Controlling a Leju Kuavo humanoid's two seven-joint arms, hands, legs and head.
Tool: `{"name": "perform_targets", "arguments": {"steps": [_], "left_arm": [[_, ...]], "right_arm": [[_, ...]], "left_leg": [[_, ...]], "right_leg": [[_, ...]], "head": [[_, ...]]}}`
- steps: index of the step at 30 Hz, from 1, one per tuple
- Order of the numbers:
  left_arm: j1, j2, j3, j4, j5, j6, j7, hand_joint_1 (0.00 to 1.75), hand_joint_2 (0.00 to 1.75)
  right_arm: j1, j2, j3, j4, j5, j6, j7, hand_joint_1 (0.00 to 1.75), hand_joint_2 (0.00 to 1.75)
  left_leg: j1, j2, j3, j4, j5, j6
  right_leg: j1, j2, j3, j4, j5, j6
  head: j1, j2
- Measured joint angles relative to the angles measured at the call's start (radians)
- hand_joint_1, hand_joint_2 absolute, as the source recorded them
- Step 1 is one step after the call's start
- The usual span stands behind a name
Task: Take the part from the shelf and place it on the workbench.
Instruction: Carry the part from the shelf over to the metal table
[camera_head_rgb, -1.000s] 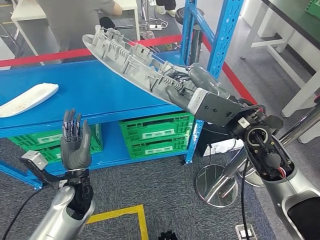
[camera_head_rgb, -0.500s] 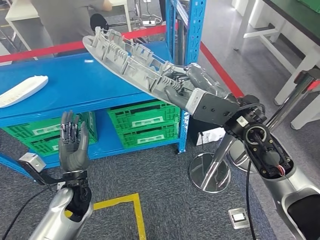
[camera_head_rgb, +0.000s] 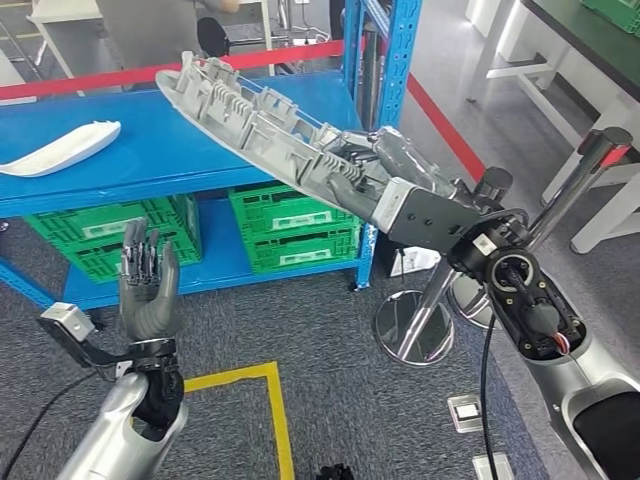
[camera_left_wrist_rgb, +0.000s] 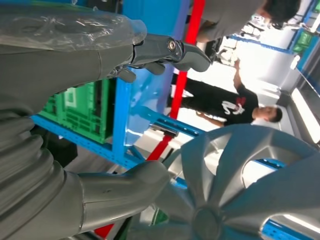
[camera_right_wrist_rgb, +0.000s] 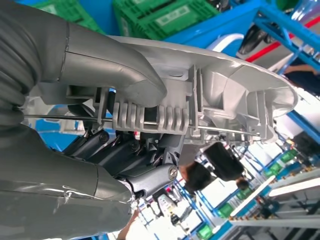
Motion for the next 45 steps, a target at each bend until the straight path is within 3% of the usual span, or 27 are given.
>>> {"name": "perform_targets", "arguments": {"steps": [2,3,4,6,8,10,11,14,15,17,19,21,22,24,25,27,29,30,31,32,33,34,36,38,40,42,45], "left_arm": [[0.004,0.0,0.0,0.0,0.0,0.004,0.002,0.0,1.75],[0.005,0.0,0.0,0.0,0.0,0.004,0.003,0.0,1.75],[0.006,0.0,0.0,0.0,0.0,0.005,0.003,0.0,1.75],[0.006,0.0,0.0,0.0,0.0,0.006,0.002,0.0,1.75],[0.007,0.001,0.0,-0.001,-0.001,0.006,0.002,0.0,1.75],[0.008,0.002,0.0,-0.001,-0.002,0.006,0.003,0.0,1.75],[0.009,0.003,-0.001,-0.001,-0.002,0.006,0.003,0.0,1.75],[0.009,0.005,-0.001,0.0,-0.002,0.009,0.002,0.0,1.75],[0.009,0.006,-0.001,0.0,-0.002,0.01,0.002,0.0,1.75],[0.01,0.007,-0.001,0.0,-0.001,0.012,0.002,0.0,1.75],[0.01,0.009,-0.001,0.0,-0.001,0.014,0.002,0.0,1.75],[0.008,0.01,-0.001,-0.004,-0.001,0.018,0.002,0.0,1.75],[0.007,0.011,-0.001,-0.006,-0.001,0.021,0.002,0.0,1.75],[0.007,0.013,-0.001,-0.008,-0.001,0.024,0.003,0.0,1.75],[0.009,0.013,-0.001,-0.008,-0.001,0.024,0.003,0.0,1.75],[0.012,0.012,-0.001,-0.008,0.0,0.023,0.003,0.0,1.75],[0.014,0.011,-0.001,-0.008,0.0,0.02,0.003,0.0,1.75],[0.015,0.011,-0.001,-0.008,0.0,0.017,0.004,0.0,1.75],[0.017,0.011,-0.001,-0.008,0.0,0.015,0.005,0.0,1.75],[0.018,0.011,-0.001,-0.008,0.0,0.013,0.005,0.0,1.75],[0.018,0.011,-0.001,-0.008,-0.001,0.012,0.006,0.0,1.75],[0.019,0.011,-0.001,-0.008,-0.002,0.012,0.007,0.0,1.75],[0.018,0.011,-0.001,-0.008,-0.006,0.012,0.009,0.0,1.75],[0.017,0.012,-0.001,-0.009,-0.009,0.012,0.01,0.0,1.75],[0.018,0.013,-0.001,-0.009,-0.01,0.012,0.01,0.0,1.75],[0.018,0.014,-0.001,-0.009,-0.011,0.012,0.01,0.0,1.75],[0.019,0.016,-0.001,-0.009,-0.011,0.012,0.01,0.0,1.75]], "right_arm": [[0.0,0.0,0.002,0.001,-0.001,0.001,0.0,1.75,1.75],[-0.001,0.0,0.002,0.001,-0.001,0.001,0.0,1.75,1.75],[-0.002,0.0,0.003,0.001,-0.001,0.001,0.0,1.75,1.75],[-0.005,0.0,0.004,0.0,-0.002,0.001,0.0,1.75,1.75],[-0.006,0.0,0.004,0.0,-0.002,0.002,0.001,1.75,1.75],[-0.009,0.0,0.005,0.001,-0.003,0.002,0.002,1.75,1.75],[-0.011,0.0,0.006,0.001,-0.004,0.001,0.002,1.75,1.75],[-0.016,0.0,0.009,0.002,-0.008,0.001,0.002,1.75,1.75],[-0.016,0.0,0.01,0.004,-0.01,0.001,0.002,1.75,1.75],[-0.017,0.0,0.012,0.008,-0.013,0.001,0.0,1.75,1.75],[-0.019,0.0,0.012,0.011,-0.016,0.001,-0.002,1.75,1.75],[-0.025,0.0,0.013,0.014,-0.018,0.001,-0.007,1.75,1.75],[-0.028,0.0,0.013,0.016,-0.018,0.001,-0.009,1.75,1.75],[-0.031,0.0,0.014,0.019,-0.018,0.001,-0.014,1.75,1.75],[-0.032,0.0,0.014,0.021,-0.018,0.001,-0.015,1.75,1.75],[-0.035,0.0,0.015,0.024,-0.018,0.001,-0.016,1.75,1.75],[-0.035,0.0,0.016,0.026,-0.018,0.0,-0.016,1.75,1.75],[-0.034,0.0,0.016,0.027,-0.017,0.0,-0.014,1.75,1.75],[-0.033,0.0,0.016,0.028,-0.016,0.0,-0.013,1.75,1.75],[-0.032,0.0,0.016,0.028,-0.015,-0.001,-0.011,1.75,1.75],[-0.032,0.0,0.016,0.029,-0.014,-0.001,-0.01,1.75,1.75],[-0.032,0.0,0.016,0.029,-0.012,-0.001,-0.009,1.75,1.75],[-0.032,0.0,0.016,0.029,-0.008,0.0,-0.009,1.75,1.75],[-0.031,0.0,0.016,0.03,-0.003,0.0,-0.009,1.75,1.75],[-0.03,0.0,0.017,0.032,-0.001,0.001,-0.008,1.75,1.75],[-0.031,0.0,0.018,0.032,-0.001,0.001,-0.008,1.75,1.75],[-0.032,0.001,0.018,0.033,-0.001,0.001,-0.008,1.75,1.75]], "left_leg": [[0.002,0.0,-0.033,0.008,0.02,-0.005],[0.004,0.0,-0.05,0.015,0.028,-0.009],[0.004,-0.001,-0.066,0.024,0.035,-0.015],[0.003,-0.002,-0.089,0.043,0.046,-0.025],[0.001,-0.003,-0.098,0.051,0.059,-0.035],[0.004,-0.004,-0.109,0.058,0.057,-0.046],[0.005,-0.005,-0.12,0.079,0.033,-0.052],[0.011,-0.005,-0.181,0.255,-0.106,-0.068],[0.012,-0.005,-0.196,0.319,-0.135,-0.07],[0.013,-0.005,-0.186,0.364,-0.123,-0.068],[0.01,-0.006,-0.107,0.277,-0.074,-0.053],[0.001,-0.008,-0.001,0.127,-0.072,-0.036],[-0.004,-0.009,0.031,0.075,-0.077,-0.029],[-0.008,-0.01,0.045,0.036,-0.073,-0.023],[-0.006,-0.009,0.042,0.029,-0.062,-0.018],[0.0,-0.004,0.035,0.013,-0.043,-0.008],[0.002,-0.003,0.02,0.011,-0.027,-0.002],[0.002,-0.003,0.01,0.012,-0.02,-0.002],[0.002,-0.003,0.0,0.014,-0.013,-0.004],[0.004,-0.003,-0.011,0.017,-0.006,-0.007],[0.005,-0.003,-0.023,0.023,-0.001,-0.01],[0.007,-0.003,-0.034,0.03,0.003,-0.014],[0.007,-0.003,-0.055,0.048,0.008,-0.024],[0.004,-0.004,-0.068,0.058,0.017,-0.035],[0.005,-0.004,-0.074,0.063,0.021,-0.045],[0.008,-0.005,-0.097,0.111,-0.022,-0.057],[0.012,-0.005,-0.17,0.308,-0.145,-0.071]], "right_leg": [[-0.002,0.0,0.028,0.032,0.033,0.007],[-0.004,0.0,0.066,-0.003,0.063,0.01],[-0.006,-0.001,0.114,-0.064,0.072,0.014],[-0.004,0.002,0.2,-0.193,0.044,0.009],[0.002,0.006,0.226,-0.241,0.02,-0.008],[0.0,0.004,0.212,-0.239,0.034,-0.028],[-0.001,0.003,0.203,-0.239,0.044,-0.037],[-0.002,0.001,0.165,-0.24,0.075,-0.052],[-0.001,0.001,0.151,-0.24,0.085,-0.054],[0.002,0.001,0.122,-0.239,0.106,-0.053],[0.004,0.003,0.099,-0.239,0.125,-0.051],[0.005,0.003,0.087,-0.239,0.141,-0.044],[0.003,0.002,0.086,-0.242,0.149,-0.039],[0.002,0.0,0.084,-0.251,0.166,-0.025],[0.001,0.0,0.081,-0.252,0.165,-0.019],[0.002,-0.001,0.059,-0.203,0.115,-0.012],[0.001,-0.001,0.02,-0.08,0.025,-0.007],[0.001,-0.001,0.005,-0.016,-0.004,-0.003],[0.0,-0.001,0.001,0.024,-0.014,0.001],[-0.001,-0.002,0.014,0.031,-0.003,0.004],[-0.003,-0.002,0.045,-0.001,0.021,0.007],[-0.006,-0.003,0.09,-0.062,0.044,0.011],[-0.006,-0.001,0.17,-0.184,0.056,0.011],[-0.001,0.002,0.19,-0.226,0.047,0.002],[-0.002,0.002,0.18,-0.229,0.056,-0.015],[-0.005,-0.001,0.168,-0.232,0.07,-0.036],[-0.007,-0.003,0.137,-0.233,0.094,-0.052]], "head": [[0.002,0.0],[0.003,0.0],[0.006,0.0],[0.01,0.0],[0.009,0.0],[0.003,0.0],[-0.001,0.0],[-0.011,0.0],[-0.012,0.0],[-0.013,0.0],[-0.014,0.0],[-0.014,0.0],[-0.013,0.0],[-0.013,0.0],[-0.013,0.0],[-0.01,0.0],[-0.002,0.0],[0.001,0.0],[0.003,0.0],[0.004,0.0],[0.007,0.0],[0.009,0.0],[0.015,0.0],[0.014,0.0],[0.008,0.0],[0.0,0.0],[-0.01,0.0]]}}
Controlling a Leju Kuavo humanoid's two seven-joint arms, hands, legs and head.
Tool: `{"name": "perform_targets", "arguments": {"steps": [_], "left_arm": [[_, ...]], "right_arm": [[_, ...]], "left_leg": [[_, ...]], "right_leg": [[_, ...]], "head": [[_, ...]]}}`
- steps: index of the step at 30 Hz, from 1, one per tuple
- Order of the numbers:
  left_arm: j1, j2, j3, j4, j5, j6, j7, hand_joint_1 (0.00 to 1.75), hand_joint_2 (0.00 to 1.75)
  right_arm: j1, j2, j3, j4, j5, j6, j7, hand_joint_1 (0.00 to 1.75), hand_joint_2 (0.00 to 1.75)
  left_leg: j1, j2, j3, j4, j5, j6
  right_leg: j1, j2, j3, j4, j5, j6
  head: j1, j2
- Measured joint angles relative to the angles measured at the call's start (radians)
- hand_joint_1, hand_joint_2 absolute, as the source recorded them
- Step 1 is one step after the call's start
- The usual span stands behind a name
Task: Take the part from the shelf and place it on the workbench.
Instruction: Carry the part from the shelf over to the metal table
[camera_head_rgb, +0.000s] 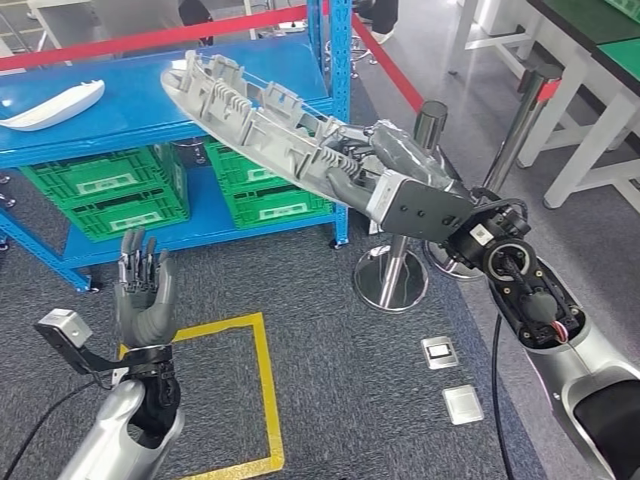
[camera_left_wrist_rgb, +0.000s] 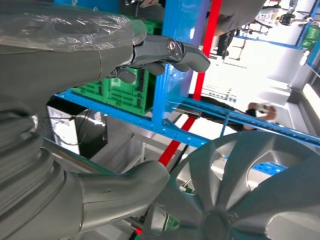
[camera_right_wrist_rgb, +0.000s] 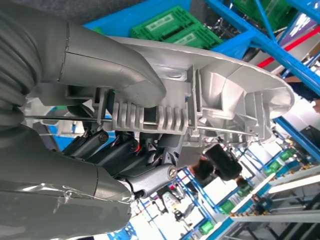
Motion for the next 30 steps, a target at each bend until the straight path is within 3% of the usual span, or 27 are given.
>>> {"name": "perform_targets", "arguments": {"steps": [1,2,3,6,8,10,11,13,15,16,17,18,21,22,24,26,28,30], "left_arm": [[0.001,0.001,0.0,0.0,0.0,0.0,0.0,0.0,1.75],[0.001,0.001,0.0,0.0,0.0,0.0,0.0,0.0,1.75],[0.001,0.001,0.0,0.0,0.0,0.0,0.0,0.0,1.75],[-0.004,0.001,0.0,-0.001,-0.001,0.0,0.0,0.0,1.75],[-0.008,0.001,0.0,-0.003,-0.002,0.0,0.0,0.0,1.75],[-0.008,0.002,0.0,-0.005,-0.003,0.0,0.0,0.0,1.75],[-0.008,0.001,0.0,-0.005,-0.003,0.0,0.0,0.0,1.75],[-0.008,-0.001,0.0,-0.005,-0.003,0.0,0.0,0.0,1.75],[-0.005,-0.002,0.0,-0.005,-0.003,0.0,0.001,0.0,1.75],[-0.002,-0.003,0.0,-0.005,-0.003,0.0,0.001,0.0,1.75],[0.0,-0.003,0.0,-0.005,-0.003,-0.001,0.001,0.0,1.75],[0.001,-0.003,0.0,-0.005,-0.003,-0.001,0.002,0.0,1.75],[0.002,-0.003,0.0,-0.005,-0.004,-0.002,0.002,0.0,1.75],[0.002,-0.003,0.0,-0.005,-0.004,-0.002,0.002,0.0,1.75],[0.002,-0.004,0.0,-0.005,-0.004,-0.002,0.002,0.0,1.75],[0.003,-0.003,0.0,-0.005,-0.004,-0.002,0.003,0.0,1.75],[0.002,-0.002,0.0,-0.005,-0.004,-0.002,0.003,0.0,1.75],[0.004,-0.002,0.0,-0.005,-0.004,-0.003,0.003,0.0,1.75]], "right_arm": [[0.001,0.0,0.0,0.0,0.0,0.0,0.0,1.75,1.75],[0.001,0.0,0.001,0.001,0.0,0.0,0.001,1.75,1.75],[0.001,0.0,0.001,0.001,0.0,0.0,0.001,1.75,1.75],[0.0,0.0,0.001,0.001,0.0,0.0,0.001,1.75,1.75],[0.0,0.0,0.001,0.001,0.0,0.0,0.002,1.75,1.75],[0.001,0.0,0.0,0.001,0.0,0.0,0.003,1.75,1.75],[0.001,0.0,0.0,0.001,0.0,0.0,0.003,1.75,1.75],[0.002,0.0,-0.001,0.001,0.0,0.0,0.003,1.75,1.75],[0.003,0.0,-0.001,0.001,0.0,-0.001,0.004,1.75,1.75],[0.005,0.0,-0.001,0.001,0.0,-0.001,0.005,1.75,1.75],[0.007,0.0,-0.001,0.002,0.0,-0.001,0.007,1.75,1.75],[0.008,0.0,-0.002,0.002,0.0,-0.001,0.008,1.75,1.75],[0.008,0.0,-0.005,0.003,0.0,-0.001,0.012,1.75,1.75],[0.009,0.0,-0.006,0.003,0.0,-0.001,0.012,1.75,1.75],[0.01,0.0,-0.008,0.004,0.0,-0.001,0.012,1.75,1.75],[0.01,0.001,-0.008,0.004,0.0,-0.001,0.013,1.75,1.75],[0.01,0.001,-0.008,0.004,-0.001,-0.001,0.013,1.75,1.75],[0.01,0.001,-0.008,0.004,-0.003,-0.001,0.015,1.75,1.75]], "left_leg": [[0.001,0.0,-0.013,0.05,-0.018,-0.001],[0.001,0.0,-0.007,0.064,-0.015,0.001],[0.0,0.0,0.019,0.037,0.004,0.005],[-0.008,-0.001,0.163,-0.174,0.059,0.029],[-0.017,-0.001,0.207,-0.252,0.066,0.041],[-0.017,0.001,0.204,-0.272,0.085,0.049],[-0.015,0.002,0.202,-0.284,0.097,0.054],[-0.008,0.006,0.194,-0.302,0.122,0.063],[-0.01,0.006,0.177,-0.304,0.137,0.067],[-0.01,0.006,0.167,-0.303,0.144,0.067],[-0.011,0.006,0.158,-0.301,0.15,0.067],[-0.011,0.005,0.148,-0.298,0.156,0.065],[-0.013,0.005,0.125,-0.282,0.166,0.057],[-0.013,0.005,0.12,-0.278,0.17,0.053],[-0.015,0.004,0.113,-0.275,0.18,0.043],[-0.017,0.003,0.105,-0.27,0.179,0.033],[-0.015,0.0,0.076,-0.207,0.126,0.021],[-0.005,0.0,0.024,-0.067,0.038,0.007]], "right_leg": [[0.001,0.0,-0.011,0.0,0.008,0.0],[0.001,0.001,-0.022,0.0,0.017,0.0],[0.002,0.002,-0.031,0.0,0.025,0.001],[0.006,0.003,-0.051,-0.001,0.047,0.008],[0.004,0.002,-0.054,-0.008,0.062,0.02],[0.002,0.002,-0.055,-0.021,0.078,0.035],[0.003,0.002,-0.06,-0.018,0.071,0.039],[0.006,0.002,-0.086,0.047,0.007,0.045],[0.007,0.002,-0.123,0.181,-0.083,0.048],[0.007,0.002,-0.132,0.236,-0.107,0.05],[0.007,0.002,-0.127,0.259,-0.11,0.051],[0.007,0.002,-0.101,0.241,-0.094,0.051],[0.009,0.001,0.04,0.039,-0.041,0.042],[0.012,0.002,0.067,-0.007,-0.037,0.038],[0.017,0.004,0.075,-0.028,-0.035,0.03],[0.01,0.002,0.068,-0.034,-0.023,0.02],[0.0,-0.001,0.055,-0.04,-0.008,0.007],[-0.001,-0.003,0.036,-0.04,0.007,0.002]], "head": [[-0.001,0.0],[-0.001,0.0],[-0.002,0.0],[-0.002,0.0],[-0.002,0.0],[-0.004,0.0],[-0.002,0.0],[0.005,0.0],[0.016,0.0],[0.02,0.0],[0.023,0.0],[0.025,0.0],[0.035,0.0],[0.036,0.0],[0.035,0.0],[0.032,0.0],[0.021,0.0],[0.009,0.0]]}}
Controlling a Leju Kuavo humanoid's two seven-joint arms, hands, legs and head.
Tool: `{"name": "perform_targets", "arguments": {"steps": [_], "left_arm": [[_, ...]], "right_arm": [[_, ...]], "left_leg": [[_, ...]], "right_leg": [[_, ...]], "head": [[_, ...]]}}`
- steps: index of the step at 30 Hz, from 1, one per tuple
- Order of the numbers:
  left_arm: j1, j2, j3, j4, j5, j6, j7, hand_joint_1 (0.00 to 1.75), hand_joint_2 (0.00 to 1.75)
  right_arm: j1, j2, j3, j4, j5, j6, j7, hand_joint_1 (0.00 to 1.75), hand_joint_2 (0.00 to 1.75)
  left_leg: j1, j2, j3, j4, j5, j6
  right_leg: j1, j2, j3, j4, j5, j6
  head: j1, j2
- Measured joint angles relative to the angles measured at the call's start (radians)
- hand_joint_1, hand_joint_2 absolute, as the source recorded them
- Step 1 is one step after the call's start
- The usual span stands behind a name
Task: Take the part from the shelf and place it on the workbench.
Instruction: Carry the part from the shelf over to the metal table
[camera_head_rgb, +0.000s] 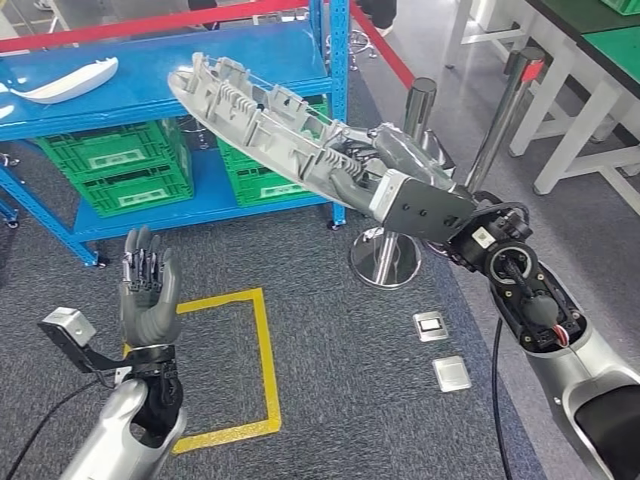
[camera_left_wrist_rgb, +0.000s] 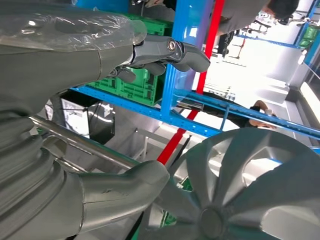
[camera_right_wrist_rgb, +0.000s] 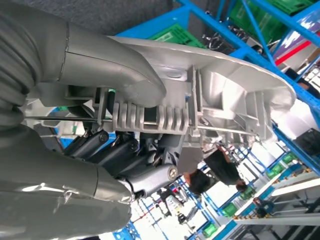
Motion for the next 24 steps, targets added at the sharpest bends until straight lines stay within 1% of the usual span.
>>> {"name": "perform_targets", "arguments": {"steps": [1,2,3,4,5,6,7,8,10,11,12,13,14,15,16,17,18,19,20,21,22,23,24], "left_arm": [[0.001,0.001,0.0,0.0,0.0,0.0,0.0,0.0,1.75],[0.003,0.001,0.0,0.0,0.0,0.0,0.0,0.0,1.75],[0.003,0.002,0.0,0.0,0.0,0.001,0.0,0.0,1.75],[0.003,0.002,0.0,0.0,0.0,0.002,0.001,0.0,1.75],[0.003,0.002,0.0,-0.001,-0.001,0.004,0.003,0.0,1.75],[0.002,0.002,0.0,-0.001,-0.001,0.007,0.006,0.0,1.75],[0.001,0.002,0.0,-0.002,-0.002,0.01,0.008,0.0,1.75],[0.0,0.002,0.0,-0.003,-0.003,0.013,0.01,0.0,1.75],[0.0,0.003,0.0,-0.004,-0.003,0.019,0.013,0.0,1.75],[0.001,0.002,0.0,-0.004,-0.004,0.02,0.014,0.0,1.75],[0.001,0.002,0.0,-0.005,-0.004,0.022,0.014,0.0,1.75],[0.001,0.001,0.0,-0.006,-0.004,0.022,0.014,0.0,1.75],[0.002,0.001,0.0,-0.006,-0.004,0.023,0.014,0.0,1.75],[0.004,0.001,0.0,-0.006,-0.005,0.023,0.014,0.0,1.75],[0.006,0.001,0.0,-0.006,-0.006,0.024,0.014,0.0,1.75],[0.01,0.001,0.0,-0.006,-0.007,0.024,0.014,0.0,1.75],[0.012,0.001,0.0,-0.007,-0.007,0.025,0.014,0.0,1.75],[0.014,0.001,0.0,-0.008,-0.008,0.026,0.015,0.0,1.75],[0.016,0.001,0.0,-0.01,-0.01,0.028,0.016,0.0,1.75],[0.016,0.001,0.0,-0.014,-0.011,0.03,0.017,0.0,1.75],[0.017,0.001,0.0,-0.017,-0.012,0.033,0.018,0.0,1.75],[0.018,0.002,0.0,-0.02,-0.013,0.034,0.02,0.0,1.75],[0.021,0.003,0.0,-0.024,-0.014,0.035,0.022,0.0,1.75]], "right_arm": [[0.001,0.0,0.0,0.0,-0.002,0.001,0.002,1.75,1.75],[0.002,0.0,0.0,0.0,-0.004,0.002,0.003,1.75,1.75],[0.003,0.0,0.0,0.0,-0.006,0.003,0.005,1.75,1.75],[0.004,0.0,0.0,0.0,-0.009,0.005,0.007,1.75,1.75],[0.005,0.0,0.0,0.0,-0.012,0.006,0.009,1.75,1.75],[0.005,0.0,0.0,0.0,-0.013,0.008,0.011,1.75,1.75],[0.005,0.0,-0.001,0.0,-0.014,0.009,0.012,1.75,1.75],[0.005,0.0,-0.001,0.0,-0.014,0.01,0.013,1.75,1.75],[0.006,0.0,-0.002,0.0,-0.014,0.012,0.015,1.75,1.75],[0.006,0.001,-0.002,0.0,-0.014,0.012,0.015,1.75,1.75],[0.006,0.001,-0.003,0.0,-0.014,0.013,0.015,1.75,1.75],[0.007,0.001,-0.003,0.0,-0.015,0.014,0.014,1.75,1.75],[0.007,0.001,-0.004,0.0,-0.016,0.015,0.015,1.75,1.75],[0.007,0.001,-0.004,0.0,-0.016,0.016,0.015,1.75,1.75],[0.008,0.001,-0.004,0.0,-0.017,0.017,0.016,1.75,1.75],[0.01,0.001,-0.004,0.0,-0.017,0.018,0.017,1.75,1.75],[0.011,0.001,-0.004,0.0,-0.017,0.019,0.018,1.75,1.75],[0.012,0.001,-0.004,0.0,-0.018,0.02,0.019,1.75,1.75],[0.012,0.001,-0.005,0.0,-0.02,0.02,0.019,1.75,1.75],[0.013,0.001,-0.005,0.0,-0.023,0.02,0.018,1.75,1.75],[0.012,0.001,-0.006,0.0,-0.027,0.02,0.017,1.75,1.75],[0.012,0.002,-0.007,0.0,-0.031,0.02,0.016,1.75,1.75],[0.013,0.002,-0.007,0.0,-0.033,0.02,0.014,1.75,1.75]], "left_leg": [[0.004,0.0,-0.021,0.065,-0.03,-0.005],[0.007,0.0,-0.028,0.101,-0.041,-0.009],[0.009,0.0,-0.014,0.095,-0.031,-0.01],[0.01,0.0,0.022,0.048,-0.007,-0.009],[0.01,0.0,0.073,-0.027,0.02,-0.007],[0.009,-0.001,0.123,-0.108,0.039,-0.003],[0.006,-0.002,0.158,-0.166,0.053,0.004],[0.003,-0.004,0.176,-0.201,0.057,0.01],[-0.001,-0.006,0.174,-0.212,0.064,0.024],[0.0,-0.005,0.172,-0.217,0.067,0.031],[0.001,-0.004,0.169,-0.22,0.073,0.039],[0.003,-0.003,0.166,-0.224,0.079,0.047],[0.003,-0.003,0.161,-0.226,0.085,0.052],[0.001,-0.003,0.155,-0.226,0.089,0.057],[-0.002,-0.003,0.149,-0.225,0.094,0.059],[-0.005,-0.004,0.144,-0.224,0.097,0.061],[-0.008,-0.004,0.14,-0.223,0.101,0.061],[-0.011,-0.005,0.137,-0.221,0.103,0.061],[-0.013,-0.006,0.135,-0.219,0.104,0.06],[-0.016,-0.007,0.133,-0.217,0.105,0.059],[-0.018,-0.007,0.13,-0.214,0.106,0.056],[-0.02,-0.006,0.125,-0.211,0.107,0.054],[-0.02,-0.006,0.121,-0.209,0.107,0.053]], "right_leg": [[0.0,0.0,-0.01,0.0,0.007,0.0],[0.0,0.0,-0.02,0.0,0.015,0.001],[-0.001,0.0,-0.029,0.001,0.022,0.003],[-0.001,0.001,-0.037,0.001,0.028,0.005],[-0.001,0.002,-0.042,0.001,0.033,0.008],[0.0,0.003,-0.047,0.001,0.038,0.013],[0.001,0.003,-0.049,-0.001,0.043,0.019],[0.001,0.004,-0.051,-0.002,0.048,0.025],[0.002,0.004,-0.053,-0.007,0.06,0.039],[0.001,0.003,-0.057,-0.004,0.059,0.044],[0.0,0.003,-0.066,0.011,0.046,0.048],[0.0,0.002,-0.083,0.05,0.017,0.05],[0.0,0.002,-0.108,0.113,-0.023,0.051],[0.001,0.002,-0.138,0.191,-0.067,0.052],[0.002,0.002,-0.163,0.263,-0.101,0.053],[0.002,0.002,-0.175,0.308,-0.117,0.053],[0.003,0.002,-0.165,0.31,-0.114,0.05],[0.005,0.002,-0.133,0.268,-0.092,0.046],[0.009,0.002,-0.086,0.193,-0.061,0.038],[0.013,0.001,-0.037,0.116,-0.039,0.029],[0.017,0.0,-0.003,0.053,-0.023,0.022],[0.019,0.0,0.015,0.015,-0.019,0.019],[0.02,-0.001,0.018,0.002,-0.022,0.018]], "head": [[-0.003,0.0],[-0.004,0.0],[-0.005,0.0],[-0.005,0.0],[-0.006,0.0],[-0.006,0.0],[-0.005,0.0],[-0.003,0.0],[0.0,0.0],[0.001,0.0],[0.002,0.0],[0.004,0.0],[0.008,0.0],[0.013,0.0],[0.017,0.0],[0.02,0.0],[0.023,0.0],[0.024,0.0],[0.026,0.0],[0.026,0.0],[0.024,0.0],[0.023,0.0],[0.02,0.0]]}}
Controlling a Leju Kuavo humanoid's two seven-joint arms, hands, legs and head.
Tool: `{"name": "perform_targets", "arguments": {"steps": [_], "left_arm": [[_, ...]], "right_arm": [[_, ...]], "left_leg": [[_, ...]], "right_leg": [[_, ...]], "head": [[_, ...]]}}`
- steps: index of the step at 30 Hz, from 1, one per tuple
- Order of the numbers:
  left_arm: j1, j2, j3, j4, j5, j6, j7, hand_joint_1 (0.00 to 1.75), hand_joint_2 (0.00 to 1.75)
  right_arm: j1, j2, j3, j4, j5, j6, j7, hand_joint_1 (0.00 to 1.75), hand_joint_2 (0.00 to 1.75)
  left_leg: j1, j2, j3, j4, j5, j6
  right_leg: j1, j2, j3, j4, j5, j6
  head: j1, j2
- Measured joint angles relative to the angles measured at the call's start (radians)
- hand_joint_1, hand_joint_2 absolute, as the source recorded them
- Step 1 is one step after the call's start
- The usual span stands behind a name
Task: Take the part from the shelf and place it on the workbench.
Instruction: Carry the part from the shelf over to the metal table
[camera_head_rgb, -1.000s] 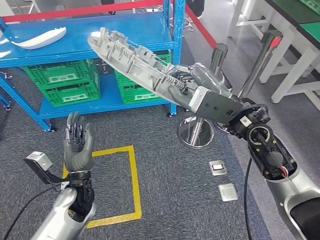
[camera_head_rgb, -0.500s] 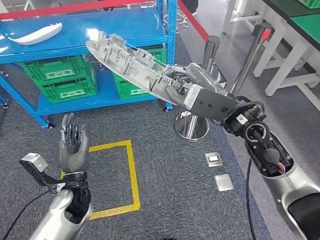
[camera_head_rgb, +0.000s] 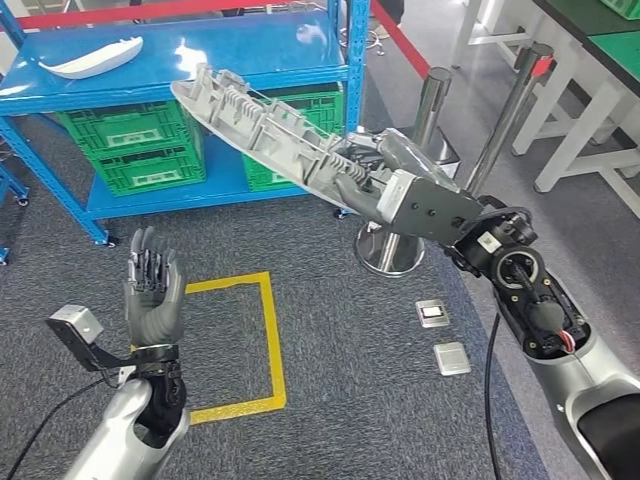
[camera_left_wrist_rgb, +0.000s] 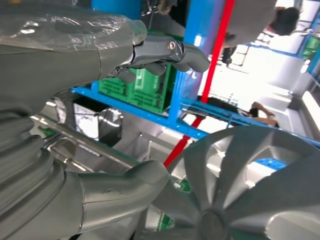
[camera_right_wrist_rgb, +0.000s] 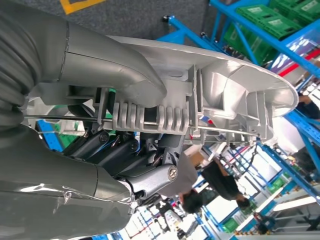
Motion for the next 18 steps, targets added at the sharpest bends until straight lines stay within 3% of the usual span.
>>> {"name": "perform_targets", "arguments": {"steps": [9,18], "left_arm": [[0.012,0.008,0.0,-0.016,-0.001,0.001,0.004,0.0,1.75],[0.014,0.019,0.0,-0.037,-0.021,0.017,0.027,0.0,1.75]], "right_arm": [[0.004,0.003,0.0,0.0,-0.001,0.0,0.0,1.75,1.75],[0.018,0.003,-0.001,0.0,0.0,-0.001,-0.013,1.75,1.75]], "left_leg": [[0.006,0.0,-0.003,-0.005,0.008,-0.011],[0.008,0.0,-0.003,-0.007,0.008,-0.013]], "right_leg": [[0.003,0.001,-0.006,-0.004,0.004,-0.003],[0.005,0.001,-0.007,-0.004,0.003,-0.004]], "head": [[-0.016,0.0],[-0.018,0.0]]}}
